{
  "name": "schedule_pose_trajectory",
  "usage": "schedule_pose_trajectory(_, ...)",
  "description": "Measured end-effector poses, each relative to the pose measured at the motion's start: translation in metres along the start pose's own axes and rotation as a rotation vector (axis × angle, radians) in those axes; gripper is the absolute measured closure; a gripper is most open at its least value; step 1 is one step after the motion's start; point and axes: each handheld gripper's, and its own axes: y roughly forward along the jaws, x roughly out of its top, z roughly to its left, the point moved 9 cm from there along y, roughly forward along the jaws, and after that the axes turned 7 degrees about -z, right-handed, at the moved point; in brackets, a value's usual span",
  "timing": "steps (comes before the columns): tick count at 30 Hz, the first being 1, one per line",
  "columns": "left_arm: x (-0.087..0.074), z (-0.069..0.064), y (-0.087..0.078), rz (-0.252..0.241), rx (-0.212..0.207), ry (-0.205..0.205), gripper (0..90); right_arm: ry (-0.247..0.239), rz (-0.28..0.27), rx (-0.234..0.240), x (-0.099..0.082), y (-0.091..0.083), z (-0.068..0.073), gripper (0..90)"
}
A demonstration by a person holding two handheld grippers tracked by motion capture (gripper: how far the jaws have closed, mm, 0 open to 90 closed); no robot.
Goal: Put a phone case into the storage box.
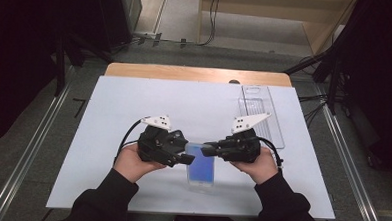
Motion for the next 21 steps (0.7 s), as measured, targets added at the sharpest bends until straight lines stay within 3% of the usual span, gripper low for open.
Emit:
schedule_pose_trajectory(4, 0.000, -0.001, -0.001, -0.005, -0.018, -0.016, 34.6, -0.006, 0.008, 0.031, -0.001, 0.002, 0.004, 77.0)
schedule_pose_trajectory(7, 0.000, -0.004, -0.002, -0.007, -0.055, -0.032, 43.5, -0.017, 0.007, 0.056, -0.001, 0.004, 0.007, 77.0)
schedule_pose_trajectory(11, -0.001, -0.007, -0.002, 0.002, -0.089, -0.029, 60.0, -0.022, 0.004, 0.085, -0.001, 0.003, 0.011, 77.0)
schedule_pose_trajectory(13, -0.002, -0.012, -0.004, -0.001, -0.135, -0.010, 72.6, -0.026, 0.005, 0.095, -0.001, 0.004, 0.012, 77.0)
schedule_pose_trajectory(14, -0.002, -0.013, -0.004, 0.002, -0.136, 0.003, 78.1, -0.028, 0.005, 0.094, -0.001, 0.004, 0.012, 77.0)
schedule_pose_trajectory(15, -0.002, -0.013, -0.004, 0.002, -0.136, 0.003, 78.7, -0.028, 0.005, 0.094, -0.001, 0.004, 0.012, 77.0)
schedule_pose_trajectory(16, -0.002, -0.015, -0.004, 0.016, -0.133, 0.032, 79.6, -0.025, 0.004, 0.103, -0.001, 0.004, 0.012, 77.0)
schedule_pose_trajectory(21, 0.001, -0.018, -0.005, 0.021, -0.130, 0.056, 80.4, -0.020, 0.002, 0.116, -0.001, 0.002, 0.012, 76.9)
